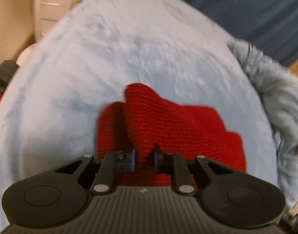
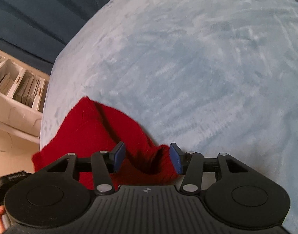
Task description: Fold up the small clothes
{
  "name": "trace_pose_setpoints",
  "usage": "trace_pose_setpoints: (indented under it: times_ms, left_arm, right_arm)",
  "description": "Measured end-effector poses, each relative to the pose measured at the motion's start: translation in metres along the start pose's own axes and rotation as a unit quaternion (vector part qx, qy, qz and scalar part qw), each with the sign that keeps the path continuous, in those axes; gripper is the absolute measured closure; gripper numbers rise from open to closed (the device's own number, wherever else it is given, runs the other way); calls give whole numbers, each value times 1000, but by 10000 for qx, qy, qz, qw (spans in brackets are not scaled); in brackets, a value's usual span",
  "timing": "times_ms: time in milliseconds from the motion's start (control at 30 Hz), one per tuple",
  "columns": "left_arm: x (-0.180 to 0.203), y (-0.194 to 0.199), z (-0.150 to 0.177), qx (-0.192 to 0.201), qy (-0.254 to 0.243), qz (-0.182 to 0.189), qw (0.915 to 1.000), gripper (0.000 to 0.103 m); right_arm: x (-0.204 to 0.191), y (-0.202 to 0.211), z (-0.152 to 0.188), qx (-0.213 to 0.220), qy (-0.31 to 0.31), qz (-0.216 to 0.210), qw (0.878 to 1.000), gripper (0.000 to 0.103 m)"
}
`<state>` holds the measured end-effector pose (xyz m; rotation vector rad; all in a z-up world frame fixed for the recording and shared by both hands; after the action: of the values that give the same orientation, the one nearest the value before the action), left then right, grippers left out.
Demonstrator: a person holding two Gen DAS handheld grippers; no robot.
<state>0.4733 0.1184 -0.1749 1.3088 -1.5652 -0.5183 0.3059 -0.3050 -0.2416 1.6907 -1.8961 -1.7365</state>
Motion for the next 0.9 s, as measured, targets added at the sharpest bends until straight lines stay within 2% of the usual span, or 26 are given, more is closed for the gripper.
trace_pose_setpoints:
  times_ms: [67,133,167,200,267,333,433,533,633,700,733,767,833,867,900]
  left_arm:
    - [-14,-3,1,-55,142,-87,9998,82]
    - [-17,-8,0,-74,314,-27,9995,70]
    - [-17,-6,0,-23,363,-5,9993,56]
    - [-17,-1,0,37,360,-12,9993,36]
    - [-18,14,8,130,349,-85,9993,16]
    - [-25,33,31,113,369,-9,9993,16]
    - [-32,53,81,-153,201,-58,9997,16]
    - [-29,65,131,-488,-270,133,9984,16]
    - [-19,51,160,-742,-879,-8,9934,16]
    - [-16,29,167,-918,-1045,-228,9900,16]
    - [-16,20,166,-879,-1109,-439,9890,17]
    - [-18,16,164,-754,-1137,-576,9890,17]
    - [-24,16,152,-630,-882,-624,9922,18]
    - [-30,17,147,-676,-704,-540,9938,19]
    - [-34,19,145,-671,-676,-530,9940,19]
  right_arm:
    - [-1,-2,0,-23,90,-19,10000,50]
    - [-2,-5,-3,-42,169,-87,9998,37]
    - [-2,-10,-7,-119,215,-118,9996,26]
    - [-3,-14,-11,-196,231,-102,9995,20]
    - [-3,-19,-21,-265,219,-56,9994,18]
    - [-3,-24,-30,-400,124,-80,9991,17]
    - [1,-34,-31,-641,-189,-111,9977,17]
    - [5,-36,-22,-840,-625,-396,9937,15]
    - [9,-30,-20,-637,-1006,-572,9912,12]
    - [13,-36,-21,-646,-1111,-392,9909,12]
    - [15,-41,-21,-656,-1098,-239,9915,13]
    - [17,-48,-19,-703,-1058,-203,9917,19]
    - [15,-52,-14,-722,-720,6,9948,70]
    - [10,-52,-11,-780,-418,52,9961,87]
    - [7,-51,-6,-863,-268,7,9959,87]
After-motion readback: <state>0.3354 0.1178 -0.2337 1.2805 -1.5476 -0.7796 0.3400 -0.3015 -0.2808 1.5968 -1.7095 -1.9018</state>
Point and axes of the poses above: each gripper's, at about its wrist camera, not at the fingertips, and y roughly against the way its jaws point, x to its right, z to its underside, the point moved 5 cm from there along -y, roughly the way its jaws point, and after that the axes turned 4 degrees about y, right-handed, at the moved point
